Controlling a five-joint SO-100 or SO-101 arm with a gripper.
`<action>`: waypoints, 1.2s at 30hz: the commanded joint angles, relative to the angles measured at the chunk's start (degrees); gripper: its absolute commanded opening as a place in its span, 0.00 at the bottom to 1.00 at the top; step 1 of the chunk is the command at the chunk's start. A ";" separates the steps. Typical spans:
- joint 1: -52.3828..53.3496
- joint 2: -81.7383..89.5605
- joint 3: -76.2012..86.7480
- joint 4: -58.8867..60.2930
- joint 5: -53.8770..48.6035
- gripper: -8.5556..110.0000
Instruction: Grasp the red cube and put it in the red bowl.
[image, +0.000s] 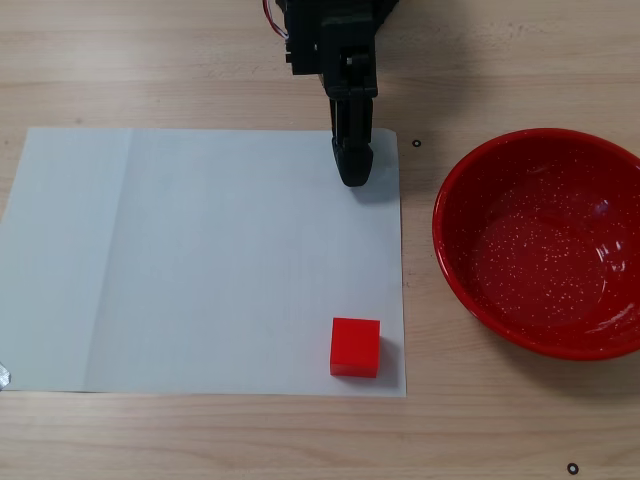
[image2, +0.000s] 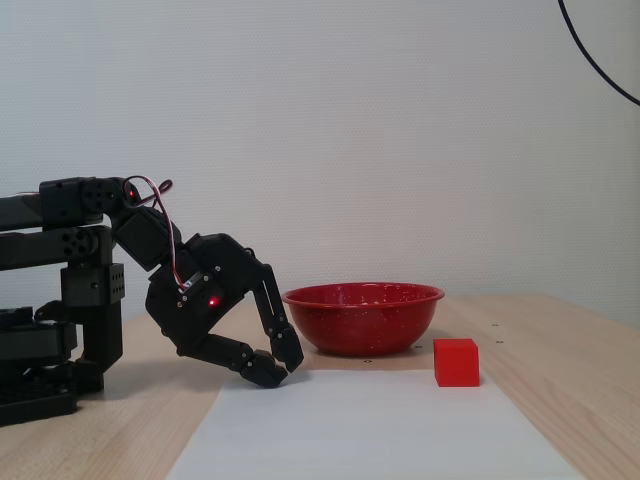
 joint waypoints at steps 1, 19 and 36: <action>1.58 0.44 0.26 0.53 0.97 0.07; 1.76 0.44 0.26 0.53 0.97 0.07; 1.14 -9.32 -8.44 -1.85 2.02 0.07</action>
